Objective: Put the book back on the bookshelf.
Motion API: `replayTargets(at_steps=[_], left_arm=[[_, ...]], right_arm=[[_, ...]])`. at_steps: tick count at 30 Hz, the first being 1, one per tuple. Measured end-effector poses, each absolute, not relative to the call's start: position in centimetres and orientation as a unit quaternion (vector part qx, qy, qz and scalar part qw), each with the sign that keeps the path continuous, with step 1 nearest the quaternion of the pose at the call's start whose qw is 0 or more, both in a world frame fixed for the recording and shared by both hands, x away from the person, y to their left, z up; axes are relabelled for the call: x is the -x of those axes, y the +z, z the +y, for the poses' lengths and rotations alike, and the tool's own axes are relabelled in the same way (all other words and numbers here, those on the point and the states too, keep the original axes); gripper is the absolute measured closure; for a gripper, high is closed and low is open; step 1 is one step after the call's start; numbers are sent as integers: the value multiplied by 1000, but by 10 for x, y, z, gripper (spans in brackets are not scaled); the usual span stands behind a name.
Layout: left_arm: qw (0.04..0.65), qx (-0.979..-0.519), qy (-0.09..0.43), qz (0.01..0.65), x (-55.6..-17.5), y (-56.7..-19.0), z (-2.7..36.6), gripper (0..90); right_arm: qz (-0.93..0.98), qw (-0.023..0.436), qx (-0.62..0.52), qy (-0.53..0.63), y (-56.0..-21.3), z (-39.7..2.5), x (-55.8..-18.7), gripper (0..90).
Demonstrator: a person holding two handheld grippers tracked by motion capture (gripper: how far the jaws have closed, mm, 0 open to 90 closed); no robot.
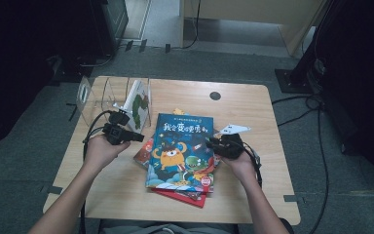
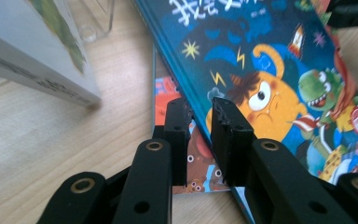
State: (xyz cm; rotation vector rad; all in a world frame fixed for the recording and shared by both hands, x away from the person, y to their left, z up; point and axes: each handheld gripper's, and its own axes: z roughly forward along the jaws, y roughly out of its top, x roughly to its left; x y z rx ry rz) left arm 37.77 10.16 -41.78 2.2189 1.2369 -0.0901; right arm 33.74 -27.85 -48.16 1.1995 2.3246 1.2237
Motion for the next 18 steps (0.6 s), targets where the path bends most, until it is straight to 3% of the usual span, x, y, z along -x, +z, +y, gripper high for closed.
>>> replayTargets(at_steps=[6,18], left_arm=[[299,-837,-42,456,-375,-435,99,831],[301,-844,-51,440,-368,-461,91,869]], right_arm=[[787,130,-432,421,-485,-288,-338,806],[779,132,-458,406,-494,-298,-338,838]])
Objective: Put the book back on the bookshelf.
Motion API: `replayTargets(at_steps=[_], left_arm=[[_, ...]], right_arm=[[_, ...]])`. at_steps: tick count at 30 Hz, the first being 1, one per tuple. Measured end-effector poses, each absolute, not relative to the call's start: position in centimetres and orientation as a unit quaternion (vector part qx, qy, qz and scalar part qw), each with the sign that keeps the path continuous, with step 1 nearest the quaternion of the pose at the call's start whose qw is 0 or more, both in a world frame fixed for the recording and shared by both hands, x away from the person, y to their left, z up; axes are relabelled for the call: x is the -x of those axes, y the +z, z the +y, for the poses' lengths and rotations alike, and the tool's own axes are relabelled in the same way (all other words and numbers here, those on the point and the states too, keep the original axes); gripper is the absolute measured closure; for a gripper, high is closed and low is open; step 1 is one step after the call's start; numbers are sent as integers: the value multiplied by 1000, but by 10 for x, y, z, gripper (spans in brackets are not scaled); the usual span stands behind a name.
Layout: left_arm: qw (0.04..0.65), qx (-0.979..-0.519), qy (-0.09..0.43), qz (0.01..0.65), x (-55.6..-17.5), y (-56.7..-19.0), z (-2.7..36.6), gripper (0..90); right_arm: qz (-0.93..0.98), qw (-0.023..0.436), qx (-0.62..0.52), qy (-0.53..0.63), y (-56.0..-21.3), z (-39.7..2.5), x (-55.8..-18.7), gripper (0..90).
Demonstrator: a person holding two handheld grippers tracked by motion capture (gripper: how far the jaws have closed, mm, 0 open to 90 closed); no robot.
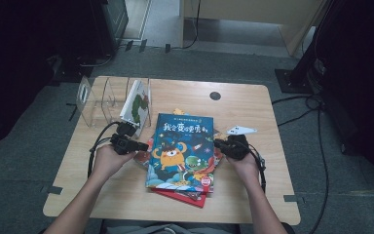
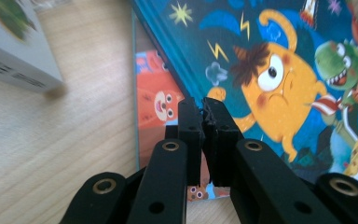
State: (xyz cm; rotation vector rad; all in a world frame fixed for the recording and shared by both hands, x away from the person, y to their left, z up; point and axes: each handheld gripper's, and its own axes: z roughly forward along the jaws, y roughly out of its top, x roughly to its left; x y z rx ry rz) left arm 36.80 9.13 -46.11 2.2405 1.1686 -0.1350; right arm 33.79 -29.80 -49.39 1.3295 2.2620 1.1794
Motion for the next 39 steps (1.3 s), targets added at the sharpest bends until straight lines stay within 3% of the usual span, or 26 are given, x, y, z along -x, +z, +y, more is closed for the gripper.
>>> replayTargets(at_steps=[22,39], left_arm=[[310,-847,-72,426,-349,-477,77,900],[323,-844,-94,418,-328,-481,61,900]], right_arm=[[774,128,-471,403,-501,-301,-342,857],[765,94,-489,408,-500,-316,-345,900]])
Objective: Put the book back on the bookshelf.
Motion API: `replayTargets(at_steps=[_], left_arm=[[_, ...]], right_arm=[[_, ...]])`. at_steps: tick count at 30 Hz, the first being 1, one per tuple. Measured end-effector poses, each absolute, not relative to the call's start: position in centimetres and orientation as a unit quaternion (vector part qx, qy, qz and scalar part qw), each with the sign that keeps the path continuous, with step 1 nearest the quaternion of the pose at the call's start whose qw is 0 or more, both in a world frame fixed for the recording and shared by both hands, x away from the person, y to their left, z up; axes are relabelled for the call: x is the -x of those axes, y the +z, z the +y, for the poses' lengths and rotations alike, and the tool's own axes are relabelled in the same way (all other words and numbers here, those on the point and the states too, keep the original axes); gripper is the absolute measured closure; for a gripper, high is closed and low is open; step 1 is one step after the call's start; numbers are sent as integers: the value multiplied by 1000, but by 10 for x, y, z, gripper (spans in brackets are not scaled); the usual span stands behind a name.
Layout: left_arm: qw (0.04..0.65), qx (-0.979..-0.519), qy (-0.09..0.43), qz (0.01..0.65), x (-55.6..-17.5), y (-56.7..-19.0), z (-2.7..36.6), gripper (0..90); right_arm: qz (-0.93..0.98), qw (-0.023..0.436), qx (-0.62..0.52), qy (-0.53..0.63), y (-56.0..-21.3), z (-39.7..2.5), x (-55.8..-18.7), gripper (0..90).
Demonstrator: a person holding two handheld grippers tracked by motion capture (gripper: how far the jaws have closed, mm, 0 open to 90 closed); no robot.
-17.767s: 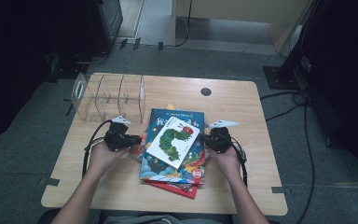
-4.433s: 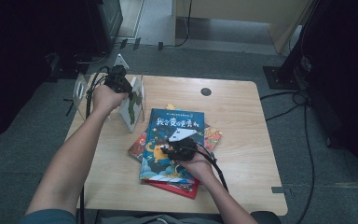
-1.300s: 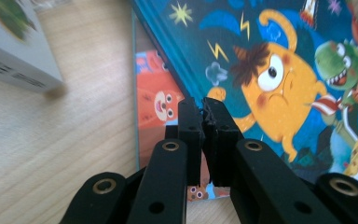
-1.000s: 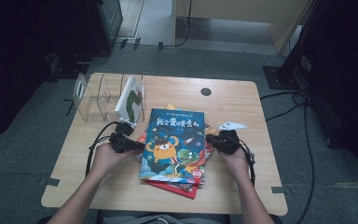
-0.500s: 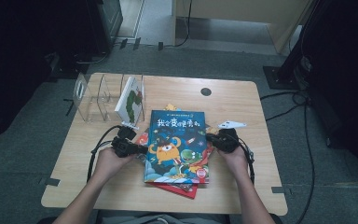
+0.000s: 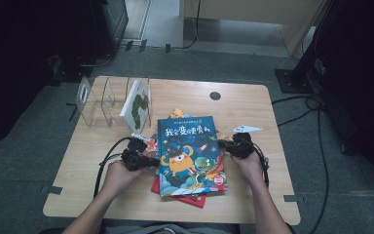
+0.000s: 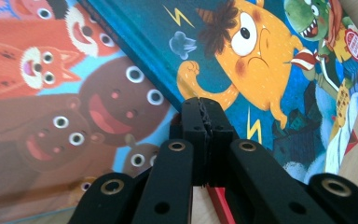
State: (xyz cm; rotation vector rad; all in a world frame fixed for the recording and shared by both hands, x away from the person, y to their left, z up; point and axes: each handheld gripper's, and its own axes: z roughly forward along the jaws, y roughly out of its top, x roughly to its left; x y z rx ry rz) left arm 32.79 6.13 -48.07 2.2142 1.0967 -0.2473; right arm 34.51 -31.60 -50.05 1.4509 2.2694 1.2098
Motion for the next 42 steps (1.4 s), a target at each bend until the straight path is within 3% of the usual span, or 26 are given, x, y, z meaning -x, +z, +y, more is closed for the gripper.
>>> replayTargets(at_steps=[16,30,42], left_arm=[[326,-853,-101,395,-308,-481,44,900],[336,-850,-94,395,-296,-480,41,900],[343,-856,-90,377,-292,-481,21,900]], right_arm=[[755,90,-509,405,-500,-322,-351,900],[768,127,-493,388,-496,-303,-364,900],[748,148,-496,416,-488,-319,-357,900]])
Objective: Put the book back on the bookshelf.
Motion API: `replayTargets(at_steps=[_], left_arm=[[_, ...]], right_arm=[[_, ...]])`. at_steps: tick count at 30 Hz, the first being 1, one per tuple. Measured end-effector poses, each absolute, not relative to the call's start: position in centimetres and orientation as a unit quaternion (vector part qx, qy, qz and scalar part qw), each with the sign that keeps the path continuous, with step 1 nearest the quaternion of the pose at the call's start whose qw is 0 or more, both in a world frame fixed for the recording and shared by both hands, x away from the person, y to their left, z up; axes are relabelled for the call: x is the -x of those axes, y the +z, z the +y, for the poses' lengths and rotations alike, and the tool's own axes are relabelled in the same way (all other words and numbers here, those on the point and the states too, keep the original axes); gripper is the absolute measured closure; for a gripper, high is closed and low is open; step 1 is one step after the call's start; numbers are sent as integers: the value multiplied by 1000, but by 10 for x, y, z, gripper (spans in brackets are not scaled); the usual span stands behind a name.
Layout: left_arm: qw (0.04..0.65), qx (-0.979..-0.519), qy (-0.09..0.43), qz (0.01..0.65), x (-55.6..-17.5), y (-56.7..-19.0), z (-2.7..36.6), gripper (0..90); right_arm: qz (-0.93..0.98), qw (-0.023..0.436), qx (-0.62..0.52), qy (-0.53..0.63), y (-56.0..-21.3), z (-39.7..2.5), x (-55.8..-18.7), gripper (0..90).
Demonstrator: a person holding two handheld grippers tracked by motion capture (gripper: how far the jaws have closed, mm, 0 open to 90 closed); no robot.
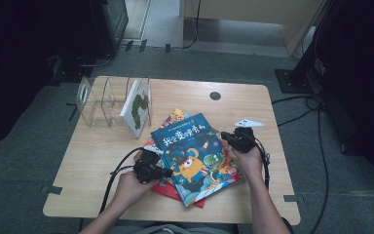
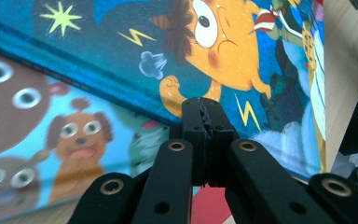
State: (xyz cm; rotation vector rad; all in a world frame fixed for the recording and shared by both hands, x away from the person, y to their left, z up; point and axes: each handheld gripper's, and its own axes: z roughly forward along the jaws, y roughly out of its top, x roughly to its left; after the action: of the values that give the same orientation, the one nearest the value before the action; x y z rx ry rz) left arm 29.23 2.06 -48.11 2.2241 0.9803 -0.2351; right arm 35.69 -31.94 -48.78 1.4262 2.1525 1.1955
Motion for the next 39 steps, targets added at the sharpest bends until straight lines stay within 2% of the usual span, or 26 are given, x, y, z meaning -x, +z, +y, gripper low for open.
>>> replayTargets(at_steps=[6,12,20,29,32,35,39], left_arm=[[343,-859,-89,370,-298,-479,14,883],[352,-847,-77,390,-319,-466,39,854],[342,-842,-46,414,-345,-458,69,637],[347,-839,-55,415,-363,-461,73,521],[354,-839,-44,411,-365,-461,74,504],[359,-838,-38,408,-367,-459,75,501],[362,-838,-38,407,-370,-457,74,501]], right_arm=[[750,149,-496,412,-488,-326,-348,897],[744,158,-494,421,-487,-334,-334,855],[745,166,-490,421,-490,-342,-314,752],[747,171,-490,415,-489,-350,-286,682],[750,174,-490,409,-489,-355,-274,684],[746,173,-498,407,-489,-361,-264,736],[745,165,-509,400,-490,-369,-253,858]])
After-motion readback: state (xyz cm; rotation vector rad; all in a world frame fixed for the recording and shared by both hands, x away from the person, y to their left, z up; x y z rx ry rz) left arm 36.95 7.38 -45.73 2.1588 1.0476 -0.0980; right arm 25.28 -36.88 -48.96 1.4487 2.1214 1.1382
